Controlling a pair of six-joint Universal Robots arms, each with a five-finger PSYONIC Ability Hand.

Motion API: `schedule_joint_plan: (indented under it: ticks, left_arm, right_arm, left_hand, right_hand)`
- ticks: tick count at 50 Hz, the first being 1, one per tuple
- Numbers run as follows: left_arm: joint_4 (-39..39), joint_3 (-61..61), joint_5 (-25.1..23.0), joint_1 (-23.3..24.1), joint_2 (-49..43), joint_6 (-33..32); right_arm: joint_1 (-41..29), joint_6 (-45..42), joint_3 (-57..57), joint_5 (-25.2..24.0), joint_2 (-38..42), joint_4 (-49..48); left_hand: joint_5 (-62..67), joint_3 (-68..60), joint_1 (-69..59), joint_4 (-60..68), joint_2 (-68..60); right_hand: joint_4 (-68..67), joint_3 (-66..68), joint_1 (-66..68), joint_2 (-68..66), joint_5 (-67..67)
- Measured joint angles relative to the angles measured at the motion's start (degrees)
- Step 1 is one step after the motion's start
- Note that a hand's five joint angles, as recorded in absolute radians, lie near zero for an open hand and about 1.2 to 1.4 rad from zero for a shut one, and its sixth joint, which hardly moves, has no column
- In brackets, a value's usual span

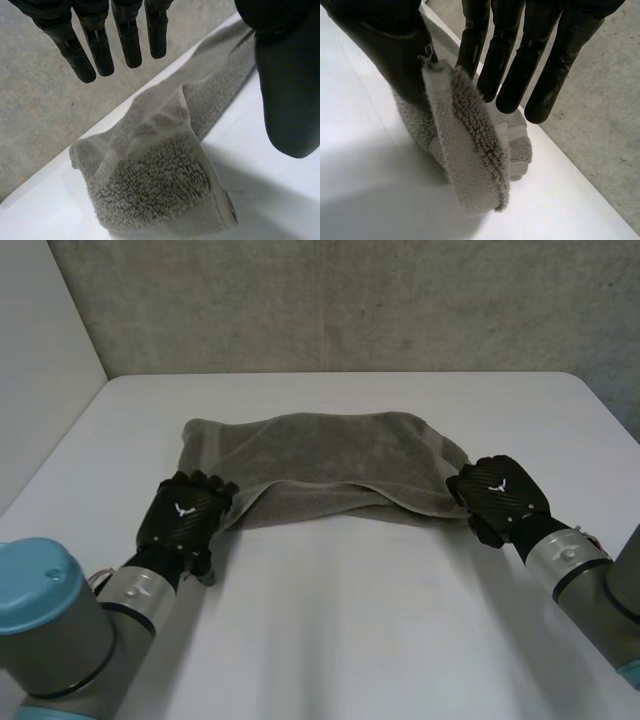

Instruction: Fold the towel.

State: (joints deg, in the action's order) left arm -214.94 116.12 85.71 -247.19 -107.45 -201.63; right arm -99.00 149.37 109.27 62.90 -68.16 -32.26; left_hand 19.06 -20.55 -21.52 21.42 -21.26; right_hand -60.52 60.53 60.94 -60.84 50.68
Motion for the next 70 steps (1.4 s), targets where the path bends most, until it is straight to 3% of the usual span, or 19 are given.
schedule_joint_plan:
  ticks: [9,18,30,32,35,41,47,54,63,70]
  left_arm:
    - [-2.5,-4.7,8.7,2.5,-6.9,-5.7]
    - [-9.3,-6.4,13.7,2.0,-10.8,-13.5]
    - [-11.6,-5.2,13.9,1.6,-10.1,-15.4]
    - [-11.5,-5.1,13.8,1.6,-9.9,-15.3]
    - [-11.4,-4.9,13.7,1.6,-9.6,-15.3]
    - [-11.1,-4.4,13.5,1.5,-7.8,-15.2]
    - [-10.1,-3.4,13.4,1.1,-2.9,-15.1]
    - [-7.1,-0.4,11.7,-1.6,6.3,-14.9]
    - [0.9,4.0,2.8,-8.4,20.9,-12.5]
    - [9.3,3.0,-3.5,-11.0,29.5,-8.1]
  right_arm:
    - [-2.4,-0.1,-2.0,6.2,2.1,-0.9]
    - [-3.2,-0.1,-3.2,9.5,3.6,-0.7]
    - [-4.1,-0.8,-3.2,9.6,4.0,-0.7]
    - [-4.7,-1.5,-3.2,9.7,4.4,-0.8]
    - [-5.2,-2.4,-3.2,9.8,4.7,-0.9]
    - [-5.0,-3.1,-3.4,10.6,3.0,-1.6]
    - [-2.8,-2.7,-3.8,11.0,-4.7,-1.0]
    - [3.1,-0.8,-6.0,8.7,-13.8,8.4]
    - [11.9,0.1,-11.2,-1.9,-18.0,30.1]
    - [15.7,0.7,-15.5,-7.4,-21.3,40.6]
  left_hand:
    - [2.1,-0.7,-0.4,0.4,-0.6]
    - [16.7,-15.2,-14.4,14.3,-14.5]
    - [47.5,-46.5,-46.0,45.8,-45.7]
    - [53.6,-52.7,-51.6,51.7,-51.7]
    - [63.7,-63.7,-59.8,62.4,-62.1]
    - [64.9,-67.5,-59.8,65.1,-64.3]
    - [64.9,-67.8,-59.8,65.1,-64.3]
    - [64.9,-67.8,-59.8,65.1,-64.3]
    - [64.9,-67.9,-59.8,65.1,-65.4]
    - [65.2,-67.9,-59.8,65.1,-65.4]
  right_hand:
    - [-3.7,3.6,3.9,-3.3,3.7]
    - [2.5,-2.6,-3.0,2.8,-2.7]
    - [8.2,-8.4,-8.5,8.2,-8.6]
    - [3.9,-3.9,-4.3,4.1,-4.4]
    - [-12.2,12.0,12.3,-12.4,12.0]
    - [-15.9,15.6,15.4,-14.4,16.0]
    - [-15.9,15.6,15.4,-14.4,16.0]
    - [-15.9,15.7,15.4,-14.4,16.0]
    - [-15.9,15.6,15.5,-14.5,16.0]
    - [-15.9,15.6,15.5,-15.1,16.0]
